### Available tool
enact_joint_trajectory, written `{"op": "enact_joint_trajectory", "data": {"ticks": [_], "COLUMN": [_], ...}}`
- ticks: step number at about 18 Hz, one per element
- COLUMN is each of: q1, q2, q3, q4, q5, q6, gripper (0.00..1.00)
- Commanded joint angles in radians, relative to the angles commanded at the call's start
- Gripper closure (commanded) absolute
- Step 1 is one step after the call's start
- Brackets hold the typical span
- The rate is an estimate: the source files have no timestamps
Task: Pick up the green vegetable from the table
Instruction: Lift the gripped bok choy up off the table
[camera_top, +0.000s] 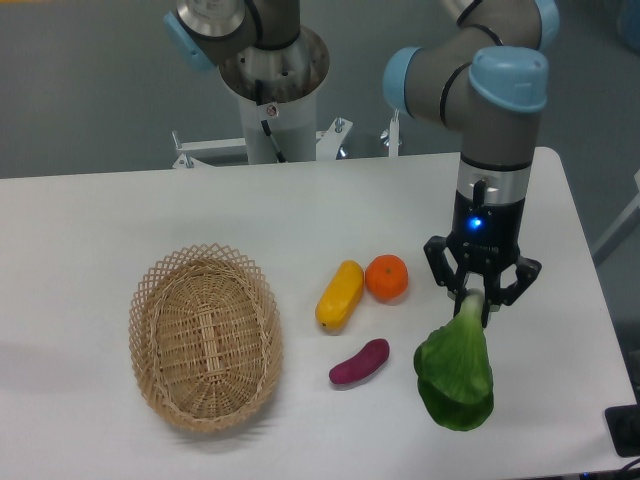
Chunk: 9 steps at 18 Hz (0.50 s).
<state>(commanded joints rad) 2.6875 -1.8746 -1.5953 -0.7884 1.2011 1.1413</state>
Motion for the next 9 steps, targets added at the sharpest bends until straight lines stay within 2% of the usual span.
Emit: {"op": "enact_joint_trajectory", "data": {"ticks": [9], "q1": [0.002], "q2": [0.0], "q3": [-0.015], "q4": [-0.003], "q5": [0.0], "q6": [0.003], "gripper": [0.63]}}
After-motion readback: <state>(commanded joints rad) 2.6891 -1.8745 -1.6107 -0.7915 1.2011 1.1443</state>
